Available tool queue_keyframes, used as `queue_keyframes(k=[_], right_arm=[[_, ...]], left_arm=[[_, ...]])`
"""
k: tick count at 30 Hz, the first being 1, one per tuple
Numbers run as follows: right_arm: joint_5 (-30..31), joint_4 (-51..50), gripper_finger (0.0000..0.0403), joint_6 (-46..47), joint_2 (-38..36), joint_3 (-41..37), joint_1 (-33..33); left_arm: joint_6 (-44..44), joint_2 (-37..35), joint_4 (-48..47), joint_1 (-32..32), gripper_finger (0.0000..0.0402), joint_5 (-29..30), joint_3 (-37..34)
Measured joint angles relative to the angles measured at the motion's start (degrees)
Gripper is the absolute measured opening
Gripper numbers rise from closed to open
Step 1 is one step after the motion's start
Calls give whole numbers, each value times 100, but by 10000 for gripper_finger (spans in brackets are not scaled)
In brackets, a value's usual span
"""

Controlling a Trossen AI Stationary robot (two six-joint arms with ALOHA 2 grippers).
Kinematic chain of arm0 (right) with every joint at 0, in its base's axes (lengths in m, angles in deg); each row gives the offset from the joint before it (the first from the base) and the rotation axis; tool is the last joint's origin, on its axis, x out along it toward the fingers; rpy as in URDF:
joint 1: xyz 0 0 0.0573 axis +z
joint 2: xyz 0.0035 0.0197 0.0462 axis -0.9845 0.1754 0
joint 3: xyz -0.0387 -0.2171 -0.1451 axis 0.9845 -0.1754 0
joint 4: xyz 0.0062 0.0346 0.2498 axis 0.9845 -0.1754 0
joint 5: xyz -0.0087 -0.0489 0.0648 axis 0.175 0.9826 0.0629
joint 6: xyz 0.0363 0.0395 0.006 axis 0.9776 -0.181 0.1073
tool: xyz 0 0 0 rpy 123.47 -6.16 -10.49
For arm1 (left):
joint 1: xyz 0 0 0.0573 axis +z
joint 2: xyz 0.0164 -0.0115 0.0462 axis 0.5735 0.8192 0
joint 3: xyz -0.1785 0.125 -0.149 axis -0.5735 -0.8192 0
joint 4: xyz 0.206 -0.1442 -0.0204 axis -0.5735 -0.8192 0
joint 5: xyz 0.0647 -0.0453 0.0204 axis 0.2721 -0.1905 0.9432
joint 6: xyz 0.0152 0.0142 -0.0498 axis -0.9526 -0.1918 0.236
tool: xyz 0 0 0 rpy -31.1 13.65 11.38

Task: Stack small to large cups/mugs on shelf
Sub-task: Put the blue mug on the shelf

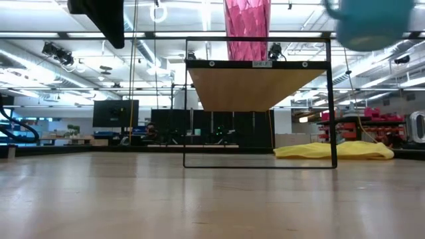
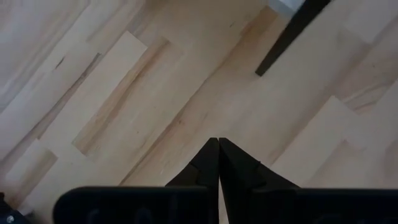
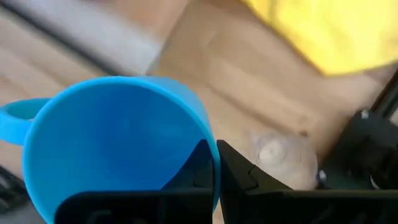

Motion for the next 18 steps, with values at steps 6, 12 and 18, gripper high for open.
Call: queue_keyframes(k=[6, 12, 18], right_arm=[[394, 15, 5, -973, -407, -9, -878], [650, 15, 5, -2295, -689, -12, -2286], [836, 115, 5, -3536, -729, -12, -3805]], left_arm=[[-79, 0, 30, 131, 11, 2, 0], [-78, 0, 40, 256, 27, 0, 0], [-74, 0, 48, 412, 14, 0, 0]])
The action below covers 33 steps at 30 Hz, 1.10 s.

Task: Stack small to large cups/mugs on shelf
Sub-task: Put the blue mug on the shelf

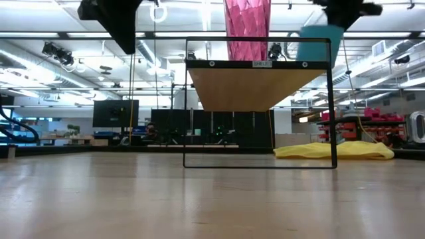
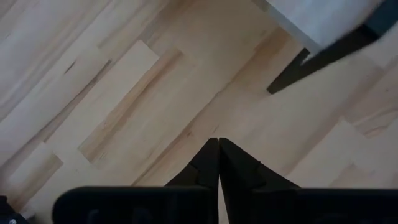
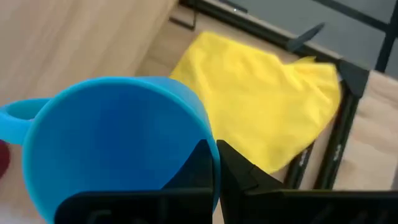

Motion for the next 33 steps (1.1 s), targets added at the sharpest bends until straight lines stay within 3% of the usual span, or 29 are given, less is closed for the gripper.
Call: queue_keyframes(k=[6, 12, 21, 33], right_arm=[[-526, 1434, 5, -1353, 306, 12, -879], [-647, 1446, 5, -2047, 786, 614, -1478], [-1182, 1189, 5, -2723, 1910, 1917, -1510], [-1890, 1136, 5, -2994, 2551, 2074, -1680]], left_arm=[[0, 0, 4, 312, 10, 0, 0], [3, 0, 2, 589, 29, 0, 0], [0, 0, -1, 874, 12, -2, 0], [-306, 0, -4, 1377, 32, -2, 0]])
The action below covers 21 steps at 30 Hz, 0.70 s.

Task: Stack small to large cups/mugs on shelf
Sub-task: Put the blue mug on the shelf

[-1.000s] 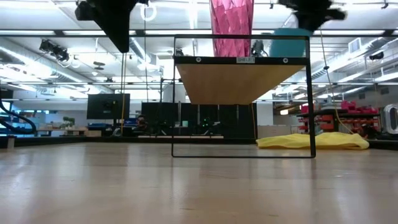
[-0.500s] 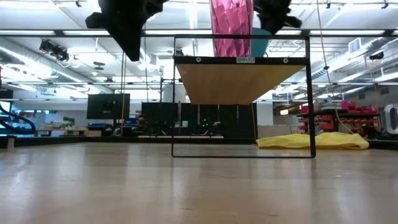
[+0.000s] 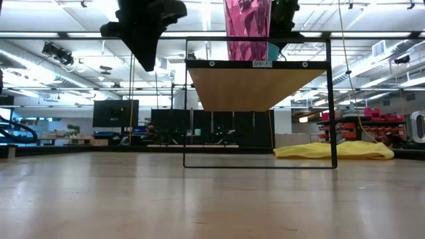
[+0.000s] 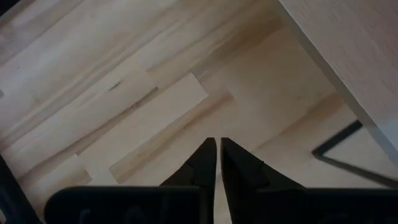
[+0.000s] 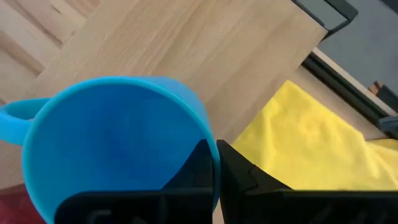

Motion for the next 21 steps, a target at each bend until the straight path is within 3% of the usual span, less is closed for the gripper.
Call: queue_keyframes(k=[9, 21], right_arm=[[-490, 66, 5, 139, 24, 4, -34], [-537, 260, 5, 103, 312, 4, -35]], left_arm=[[-7, 0, 85, 232, 23, -2, 0], [-11, 0, 284, 236, 26, -2, 0]])
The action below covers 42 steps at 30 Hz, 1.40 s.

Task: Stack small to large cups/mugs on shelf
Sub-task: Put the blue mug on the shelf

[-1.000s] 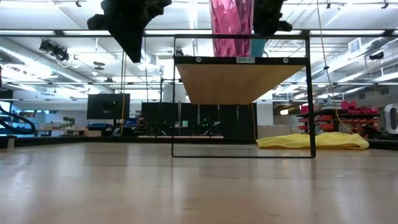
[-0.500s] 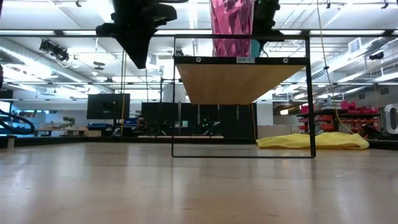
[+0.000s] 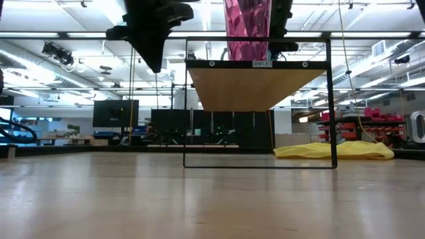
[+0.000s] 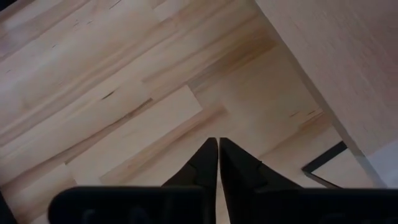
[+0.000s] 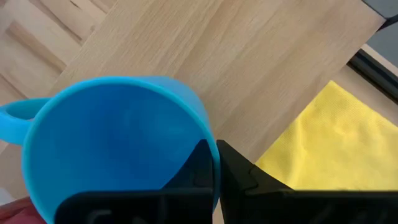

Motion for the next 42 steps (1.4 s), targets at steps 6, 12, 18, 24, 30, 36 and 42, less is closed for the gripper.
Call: queue_keyframes(k=[6, 12, 18, 24, 30, 36, 42], right_arm=[[-1, 45, 5, -13, 107, -7, 15], [-2, 51, 7, -49, 129, -7, 15], [-22, 23, 15, -151, 129, -7, 15], [-98, 17, 18, -274, 129, -7, 17], [-99, 25, 29, -278, 129, -7, 17], [-95, 60, 44, -306, 129, -7, 17], [-90, 60, 54, -394, 127, -7, 17]], left_arm=[[3, 0, 51, 0, 34, -1, 0], [5, 0, 68, 0, 27, -2, 0], [2, 0, 76, 0, 25, -22, 0], [2, 0, 76, 0, 33, -22, 0], [7, 0, 78, 0, 28, -22, 0], [11, 0, 76, -2, 28, -22, 0], [11, 0, 78, -4, 34, -24, 0]])
